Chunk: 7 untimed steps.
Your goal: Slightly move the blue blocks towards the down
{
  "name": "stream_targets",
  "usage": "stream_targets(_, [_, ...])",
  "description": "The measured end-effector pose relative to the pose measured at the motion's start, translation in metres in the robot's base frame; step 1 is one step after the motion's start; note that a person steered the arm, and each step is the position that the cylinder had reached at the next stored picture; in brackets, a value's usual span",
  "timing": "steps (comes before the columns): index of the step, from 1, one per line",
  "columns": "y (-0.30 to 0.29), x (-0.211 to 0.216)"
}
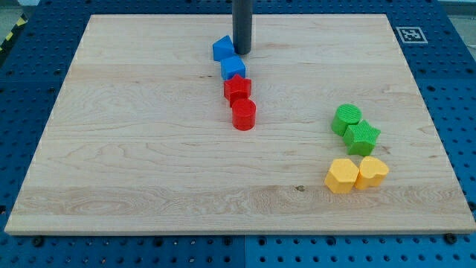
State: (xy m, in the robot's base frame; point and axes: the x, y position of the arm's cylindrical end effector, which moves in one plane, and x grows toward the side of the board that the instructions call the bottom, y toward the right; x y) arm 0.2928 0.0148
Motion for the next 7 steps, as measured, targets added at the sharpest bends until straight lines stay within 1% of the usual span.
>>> stream_targets(1, [0.016, -0.021])
stream_targets(2, [-0.031, -0.029])
stream_targets(3, [-0.106, -0.029])
stream_targets(4, [-0.121, -0.01])
stream_targets(5, [-0.103, 0.04])
stream_targets(6, [-0.078, 0.049])
stream_targets(7, [-0.062, 0.049])
